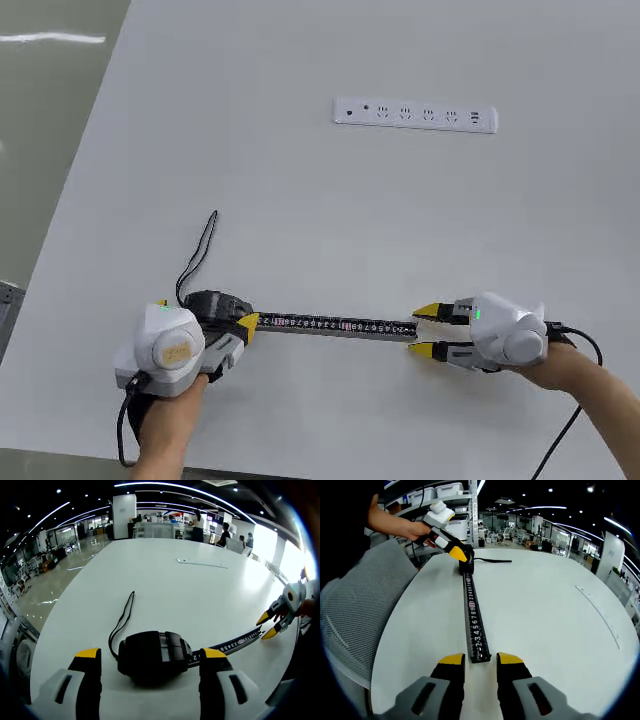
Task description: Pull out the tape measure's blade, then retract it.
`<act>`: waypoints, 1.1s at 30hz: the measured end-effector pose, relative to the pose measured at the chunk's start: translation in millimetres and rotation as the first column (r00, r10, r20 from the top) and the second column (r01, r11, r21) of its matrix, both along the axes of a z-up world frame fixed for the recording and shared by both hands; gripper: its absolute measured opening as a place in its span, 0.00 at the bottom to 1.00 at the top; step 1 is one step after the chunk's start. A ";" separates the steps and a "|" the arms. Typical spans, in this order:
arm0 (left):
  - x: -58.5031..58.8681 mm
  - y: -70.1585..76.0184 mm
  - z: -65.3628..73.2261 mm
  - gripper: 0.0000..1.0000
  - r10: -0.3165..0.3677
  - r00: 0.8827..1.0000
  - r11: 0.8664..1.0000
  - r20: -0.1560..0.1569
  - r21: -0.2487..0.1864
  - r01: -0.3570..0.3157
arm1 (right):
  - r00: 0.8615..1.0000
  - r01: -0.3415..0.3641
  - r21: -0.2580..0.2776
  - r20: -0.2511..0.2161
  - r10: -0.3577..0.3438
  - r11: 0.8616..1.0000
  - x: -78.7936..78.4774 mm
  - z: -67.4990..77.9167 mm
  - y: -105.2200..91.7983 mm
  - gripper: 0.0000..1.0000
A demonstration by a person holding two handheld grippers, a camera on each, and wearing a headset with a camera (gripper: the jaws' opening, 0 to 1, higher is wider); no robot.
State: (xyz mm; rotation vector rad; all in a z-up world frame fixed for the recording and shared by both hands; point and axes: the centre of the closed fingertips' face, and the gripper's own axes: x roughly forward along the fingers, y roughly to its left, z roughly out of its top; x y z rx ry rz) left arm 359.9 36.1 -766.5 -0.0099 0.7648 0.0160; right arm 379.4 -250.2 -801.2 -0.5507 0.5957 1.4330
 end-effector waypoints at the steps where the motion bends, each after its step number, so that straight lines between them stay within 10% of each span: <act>1: 0.1 -0.1 0.1 0.79 0.001 1.000 1.000 0.000 0.000 -0.001 | 1.000 -0.010 -0.002 0.000 0.010 1.000 -0.3 -2.3 -0.3 0.21; 33: 3.4 1.8 -6.0 0.72 0.108 0.994 0.994 0.010 -0.027 -0.108 | 0.997 -0.081 0.004 -0.014 0.081 0.997 -5.0 -6.6 0.6 0.13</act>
